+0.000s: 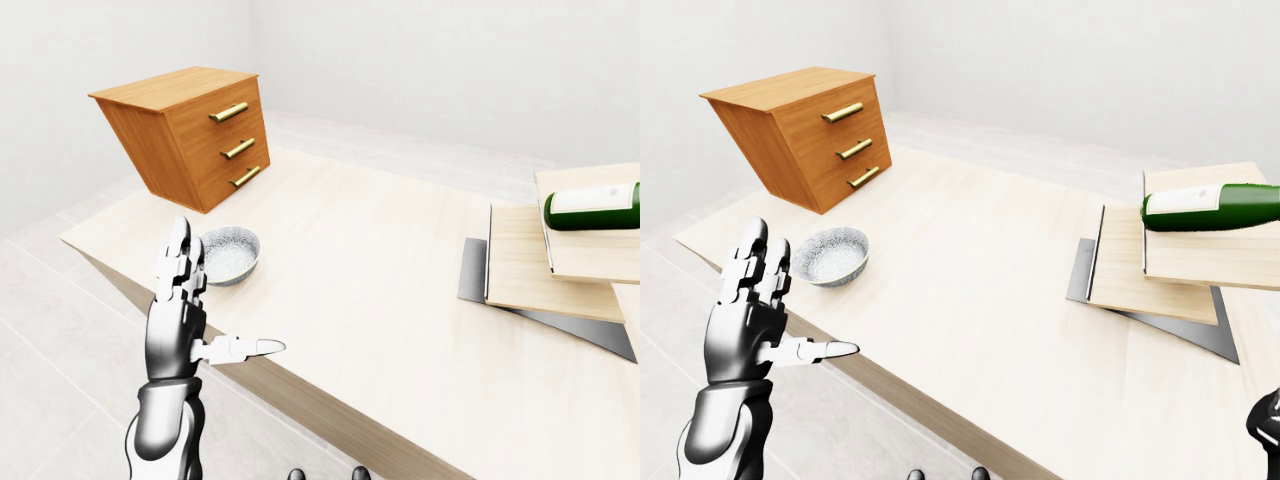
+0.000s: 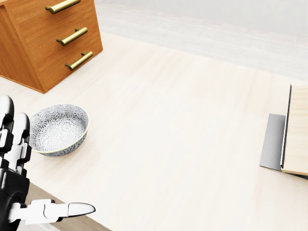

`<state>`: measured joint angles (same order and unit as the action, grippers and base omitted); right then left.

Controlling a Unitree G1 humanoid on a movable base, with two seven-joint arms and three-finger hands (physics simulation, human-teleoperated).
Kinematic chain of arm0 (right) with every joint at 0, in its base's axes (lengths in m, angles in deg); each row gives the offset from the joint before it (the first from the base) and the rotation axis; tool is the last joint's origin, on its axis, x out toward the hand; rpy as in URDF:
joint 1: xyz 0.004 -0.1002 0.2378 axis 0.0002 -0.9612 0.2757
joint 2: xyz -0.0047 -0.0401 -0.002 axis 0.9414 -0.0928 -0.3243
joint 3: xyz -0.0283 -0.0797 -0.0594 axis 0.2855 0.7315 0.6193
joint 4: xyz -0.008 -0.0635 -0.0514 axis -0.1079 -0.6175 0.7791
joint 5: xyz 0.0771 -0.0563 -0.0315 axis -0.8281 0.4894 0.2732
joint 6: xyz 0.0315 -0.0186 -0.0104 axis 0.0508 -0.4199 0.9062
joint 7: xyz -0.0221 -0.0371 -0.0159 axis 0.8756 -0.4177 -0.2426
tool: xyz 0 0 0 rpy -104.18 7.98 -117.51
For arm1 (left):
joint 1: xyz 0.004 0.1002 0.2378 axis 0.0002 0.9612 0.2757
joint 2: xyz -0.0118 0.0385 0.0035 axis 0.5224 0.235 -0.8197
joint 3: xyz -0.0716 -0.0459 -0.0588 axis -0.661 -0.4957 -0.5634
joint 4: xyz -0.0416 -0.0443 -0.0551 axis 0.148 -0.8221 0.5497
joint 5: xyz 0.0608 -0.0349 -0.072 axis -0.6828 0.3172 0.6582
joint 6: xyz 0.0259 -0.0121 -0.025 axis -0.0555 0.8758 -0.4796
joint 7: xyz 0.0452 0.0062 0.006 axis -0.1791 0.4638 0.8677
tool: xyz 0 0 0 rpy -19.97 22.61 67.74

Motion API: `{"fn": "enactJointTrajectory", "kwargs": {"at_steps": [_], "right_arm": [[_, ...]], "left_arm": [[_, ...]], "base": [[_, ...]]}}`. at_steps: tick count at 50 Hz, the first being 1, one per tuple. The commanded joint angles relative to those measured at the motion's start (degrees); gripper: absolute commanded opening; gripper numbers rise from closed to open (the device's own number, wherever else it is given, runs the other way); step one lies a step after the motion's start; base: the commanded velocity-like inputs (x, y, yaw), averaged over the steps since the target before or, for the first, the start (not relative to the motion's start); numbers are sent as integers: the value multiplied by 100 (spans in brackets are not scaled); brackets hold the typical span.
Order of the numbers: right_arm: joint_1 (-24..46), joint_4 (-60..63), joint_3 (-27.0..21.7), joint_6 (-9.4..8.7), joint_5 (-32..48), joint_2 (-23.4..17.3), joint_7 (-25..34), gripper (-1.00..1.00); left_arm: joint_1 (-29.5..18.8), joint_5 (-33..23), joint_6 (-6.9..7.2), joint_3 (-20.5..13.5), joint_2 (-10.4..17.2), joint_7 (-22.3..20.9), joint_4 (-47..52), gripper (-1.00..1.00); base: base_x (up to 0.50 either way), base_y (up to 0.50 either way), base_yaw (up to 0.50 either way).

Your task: Put the wine bottle on the wine rack.

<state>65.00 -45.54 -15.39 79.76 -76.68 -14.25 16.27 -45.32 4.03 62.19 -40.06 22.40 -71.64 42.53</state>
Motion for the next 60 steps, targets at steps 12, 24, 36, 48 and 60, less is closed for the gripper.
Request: {"fn": "enactJointTrajectory", "kwargs": {"at_steps": [12, 24, 36, 48, 60], "right_arm": [[-623, -254, 518, 1, 731, -79, -114, -59], [-633, -238, 519, 1, 778, -63, -138, -50], [-679, -215, 479, 1, 806, -107, -194, -40], [-709, -244, 454, 1, 807, -229, -180, -10], [-780, -244, 423, 1, 791, -302, -196, 15]], "left_arm": [[25, -11, 0, 19, -5, 9, -14, 100], [34, 8, 0, -8, 2, 8, 18, 100], [10, 1, 0, -3, 5, 5, -1, 100], [28, -6, 0, 13, 0, 2, 11, 100], [23, -3, 0, 6, 0, 8, -10, 100]], "base": [[0, 0, 0], [0, 0, 0], [0, 0, 0], [0, 0, 0], [0, 0, 0]]}}
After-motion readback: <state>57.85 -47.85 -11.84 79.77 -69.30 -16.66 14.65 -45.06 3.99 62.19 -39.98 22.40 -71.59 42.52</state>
